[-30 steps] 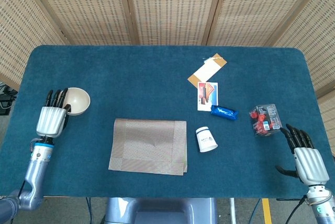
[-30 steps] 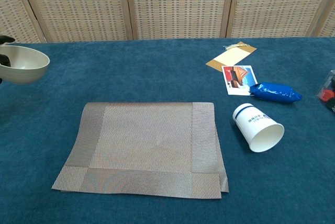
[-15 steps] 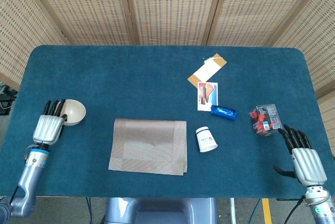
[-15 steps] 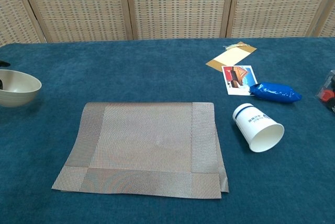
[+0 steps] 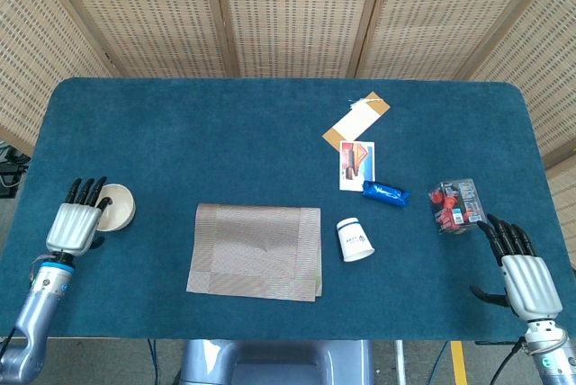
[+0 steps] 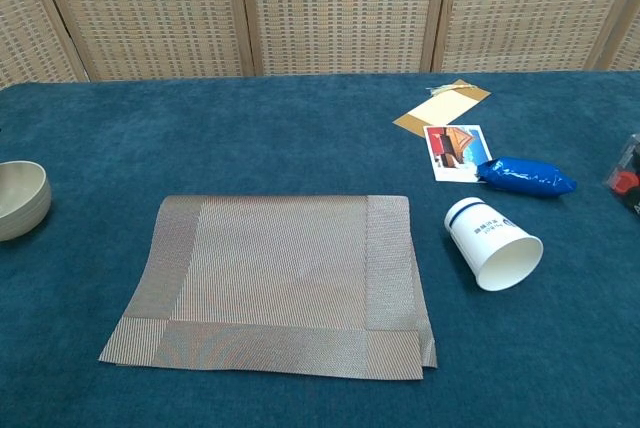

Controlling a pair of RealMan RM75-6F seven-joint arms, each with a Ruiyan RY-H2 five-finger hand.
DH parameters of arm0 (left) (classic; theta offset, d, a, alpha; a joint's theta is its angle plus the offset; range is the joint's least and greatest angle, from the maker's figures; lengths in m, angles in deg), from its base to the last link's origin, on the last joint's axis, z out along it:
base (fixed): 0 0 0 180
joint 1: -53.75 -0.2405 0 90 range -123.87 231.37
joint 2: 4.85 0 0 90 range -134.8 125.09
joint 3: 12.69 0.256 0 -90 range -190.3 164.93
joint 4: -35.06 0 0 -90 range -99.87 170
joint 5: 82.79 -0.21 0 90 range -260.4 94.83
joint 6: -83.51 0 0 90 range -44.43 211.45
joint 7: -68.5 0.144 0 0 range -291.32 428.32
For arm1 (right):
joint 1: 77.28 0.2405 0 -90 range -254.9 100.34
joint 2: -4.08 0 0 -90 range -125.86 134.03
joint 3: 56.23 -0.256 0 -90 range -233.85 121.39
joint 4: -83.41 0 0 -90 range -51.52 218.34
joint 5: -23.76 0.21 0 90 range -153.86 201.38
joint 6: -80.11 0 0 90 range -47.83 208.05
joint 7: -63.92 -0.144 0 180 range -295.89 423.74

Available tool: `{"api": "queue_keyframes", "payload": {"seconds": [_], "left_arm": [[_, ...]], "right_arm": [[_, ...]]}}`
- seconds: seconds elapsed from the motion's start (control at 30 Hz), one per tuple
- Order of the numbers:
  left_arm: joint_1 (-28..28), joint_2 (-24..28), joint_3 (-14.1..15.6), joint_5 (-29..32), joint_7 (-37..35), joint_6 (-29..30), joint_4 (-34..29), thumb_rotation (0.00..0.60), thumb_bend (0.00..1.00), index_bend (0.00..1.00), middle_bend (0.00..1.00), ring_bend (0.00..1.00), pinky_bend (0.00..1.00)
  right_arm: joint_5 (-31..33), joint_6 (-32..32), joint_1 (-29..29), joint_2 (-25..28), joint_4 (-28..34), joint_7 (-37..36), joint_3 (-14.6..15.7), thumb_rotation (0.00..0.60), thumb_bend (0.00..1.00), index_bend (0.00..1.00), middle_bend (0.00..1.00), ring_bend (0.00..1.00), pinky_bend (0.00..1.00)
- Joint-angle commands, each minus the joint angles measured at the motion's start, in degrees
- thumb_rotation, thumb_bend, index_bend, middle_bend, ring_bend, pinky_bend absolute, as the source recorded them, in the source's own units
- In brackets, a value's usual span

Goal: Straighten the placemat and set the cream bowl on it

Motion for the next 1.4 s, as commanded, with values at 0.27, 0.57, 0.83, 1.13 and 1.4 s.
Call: {"api": "queue_keyframes", "payload": {"seconds": [0.27, 0.57, 0.83, 1.13, 1.4], "left_arm": [[-1.1, 6.5, -1.0, -4.4, -4.5, 4.4, -11.4, 0.600, 0.10, 0.24, 0.00, 0.00, 0.00], [-0.2, 6.0, 1.7, -10.7, -1.2, 4.2, -17.0, 0.600, 0.10, 0.08, 0.00, 0.00, 0.00], [0.3, 1.8, 4.5, -15.9, 5.9, 2.9, -21.0, 0.600, 0.10, 0.06, 0.00, 0.00, 0.00], [0.6, -4.5, 5.5, -16.4, 12.9, -0.6, -20.8, 0.600, 0.10, 0.06, 0.00, 0.00, 0.00], [0.2, -7.0, 6.5, -15.4, 15.9, -3.1, -19.6, 0.600, 0.10, 0.06, 0.00, 0.00, 0.00]], "right_arm": [[-0.3, -0.1, 0.0, -0.1, 0.1, 0.1, 0.2, 0.600, 0.02, 0.09, 0.00, 0.00, 0.00], [-0.2, -0.4, 0.0, 0.4, 0.2, -0.8, 0.1, 0.600, 0.02, 0.09, 0.00, 0.00, 0.00], [-0.3, -0.3, 0.0, 0.8, 0.5, -1.3, 0.2, 0.600, 0.02, 0.09, 0.00, 0.00, 0.00], [-0.9, -1.3, -0.4, 1.5, 1.2, -2.3, 0.3, 0.600, 0.02, 0.09, 0.00, 0.00, 0.00], [-1.2, -1.6, -0.6, 2.2, 1.4, -3.5, 0.3, 0.600, 0.02, 0.09, 0.00, 0.00, 0.00]]}}
